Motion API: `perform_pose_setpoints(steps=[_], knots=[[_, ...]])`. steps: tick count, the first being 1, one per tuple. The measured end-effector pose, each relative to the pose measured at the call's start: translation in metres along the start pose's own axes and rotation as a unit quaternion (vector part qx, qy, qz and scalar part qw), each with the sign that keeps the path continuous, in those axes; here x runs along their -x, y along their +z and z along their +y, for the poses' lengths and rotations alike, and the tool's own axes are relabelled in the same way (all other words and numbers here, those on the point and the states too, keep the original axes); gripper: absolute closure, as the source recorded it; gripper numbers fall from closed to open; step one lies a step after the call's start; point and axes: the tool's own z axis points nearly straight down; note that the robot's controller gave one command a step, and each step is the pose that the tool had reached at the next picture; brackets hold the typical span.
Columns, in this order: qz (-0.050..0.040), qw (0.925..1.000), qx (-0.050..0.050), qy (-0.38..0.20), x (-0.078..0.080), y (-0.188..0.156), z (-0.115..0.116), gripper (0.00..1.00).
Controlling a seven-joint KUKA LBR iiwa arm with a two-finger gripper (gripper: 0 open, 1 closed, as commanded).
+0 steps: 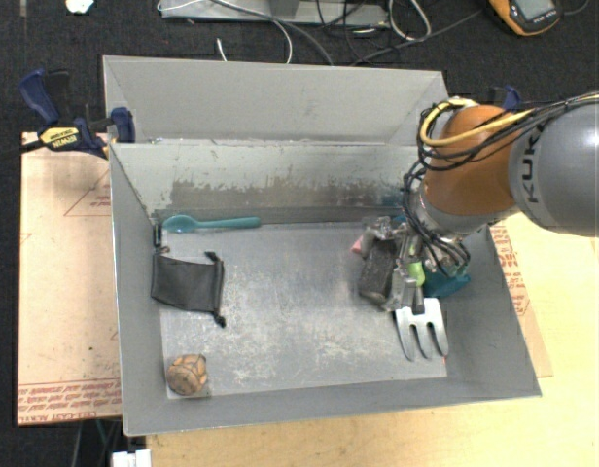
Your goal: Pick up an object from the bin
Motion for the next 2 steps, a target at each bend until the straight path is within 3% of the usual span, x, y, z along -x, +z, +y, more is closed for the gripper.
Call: perform_pose_setpoints(steps=[1,2], knots=[[-0.0014,0.9997,0.006,0.022,-0.002,-0.005,-0.025,0.0],[-0.0015,0.9998,-0.004,0.021,0.001,-0.004,0.001,0.0]])
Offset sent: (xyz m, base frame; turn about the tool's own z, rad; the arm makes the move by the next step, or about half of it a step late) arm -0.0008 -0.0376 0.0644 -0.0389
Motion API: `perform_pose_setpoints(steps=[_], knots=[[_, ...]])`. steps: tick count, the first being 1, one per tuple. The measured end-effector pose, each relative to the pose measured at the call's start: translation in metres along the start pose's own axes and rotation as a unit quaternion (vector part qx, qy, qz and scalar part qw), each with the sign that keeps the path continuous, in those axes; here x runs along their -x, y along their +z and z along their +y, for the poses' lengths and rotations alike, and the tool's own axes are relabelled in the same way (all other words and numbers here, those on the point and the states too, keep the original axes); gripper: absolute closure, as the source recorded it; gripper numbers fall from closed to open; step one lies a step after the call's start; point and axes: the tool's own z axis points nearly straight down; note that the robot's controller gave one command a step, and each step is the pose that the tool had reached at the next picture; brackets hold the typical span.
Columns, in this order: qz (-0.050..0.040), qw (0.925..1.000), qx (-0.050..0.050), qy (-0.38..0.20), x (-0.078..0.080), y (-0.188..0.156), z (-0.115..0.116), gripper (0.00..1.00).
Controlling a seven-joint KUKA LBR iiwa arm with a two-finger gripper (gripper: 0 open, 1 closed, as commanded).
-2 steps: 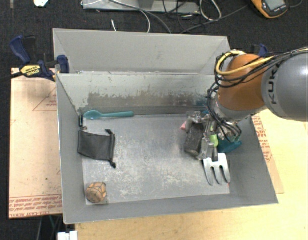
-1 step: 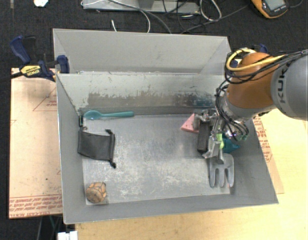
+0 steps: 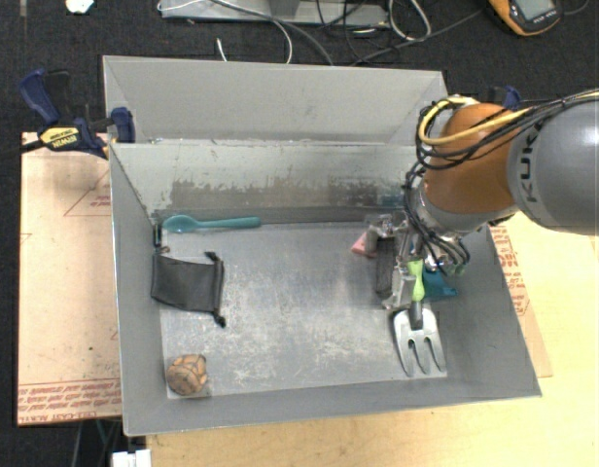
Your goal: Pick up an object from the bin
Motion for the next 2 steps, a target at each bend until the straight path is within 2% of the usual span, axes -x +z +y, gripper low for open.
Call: perform_pose_setpoints(steps=[1,2], knots=[[-0.0018,0.9999,0.011,-0.002,-0.006,-0.015,-0.028,0.0],[-0.0023,1.0,0.003,-0.001,0.001,-0.041,-0.015,1.0]])
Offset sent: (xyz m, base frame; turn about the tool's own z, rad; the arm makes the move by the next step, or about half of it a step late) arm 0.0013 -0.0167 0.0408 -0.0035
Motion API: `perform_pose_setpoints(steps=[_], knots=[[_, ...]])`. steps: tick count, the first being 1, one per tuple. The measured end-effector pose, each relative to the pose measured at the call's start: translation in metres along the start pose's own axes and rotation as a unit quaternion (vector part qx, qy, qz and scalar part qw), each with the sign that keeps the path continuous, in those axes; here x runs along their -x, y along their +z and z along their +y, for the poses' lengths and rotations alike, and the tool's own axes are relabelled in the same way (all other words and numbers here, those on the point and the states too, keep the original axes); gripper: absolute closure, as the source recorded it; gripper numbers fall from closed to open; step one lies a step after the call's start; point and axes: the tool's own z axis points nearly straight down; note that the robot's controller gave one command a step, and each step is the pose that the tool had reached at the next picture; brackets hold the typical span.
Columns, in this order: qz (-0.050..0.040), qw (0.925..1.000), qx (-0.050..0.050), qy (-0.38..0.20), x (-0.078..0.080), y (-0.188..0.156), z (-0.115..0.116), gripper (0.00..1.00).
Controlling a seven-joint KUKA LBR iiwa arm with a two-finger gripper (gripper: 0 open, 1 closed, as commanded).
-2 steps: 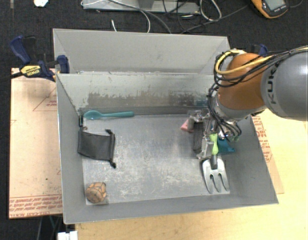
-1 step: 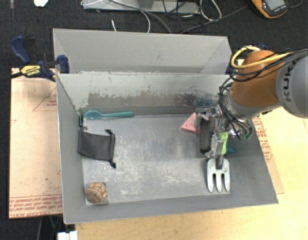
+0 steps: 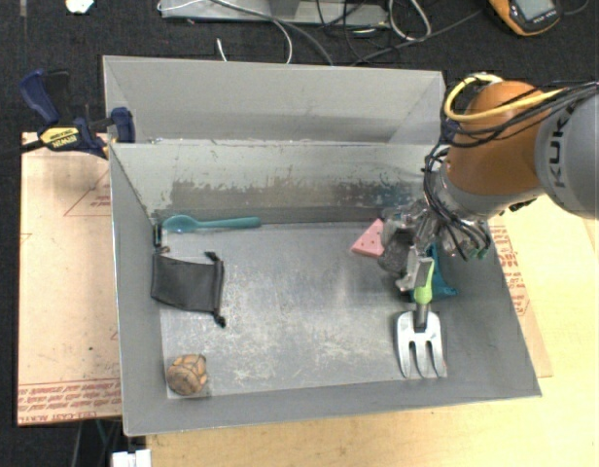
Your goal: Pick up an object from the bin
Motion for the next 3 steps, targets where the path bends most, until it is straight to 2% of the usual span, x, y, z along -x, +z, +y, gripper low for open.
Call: perform_pose_setpoints(steps=[1,2,3], knots=[[0.0001,1.0,0.0,0.0,0.0,0.0,0.0,1.0],[-0.0004,0.9999,0.001,-0.016,-0.008,-0.006,-0.008,1.0],[-0.0017,0.9996,0.001,-0.028,0.015,-0.022,-0.02,1.0]])
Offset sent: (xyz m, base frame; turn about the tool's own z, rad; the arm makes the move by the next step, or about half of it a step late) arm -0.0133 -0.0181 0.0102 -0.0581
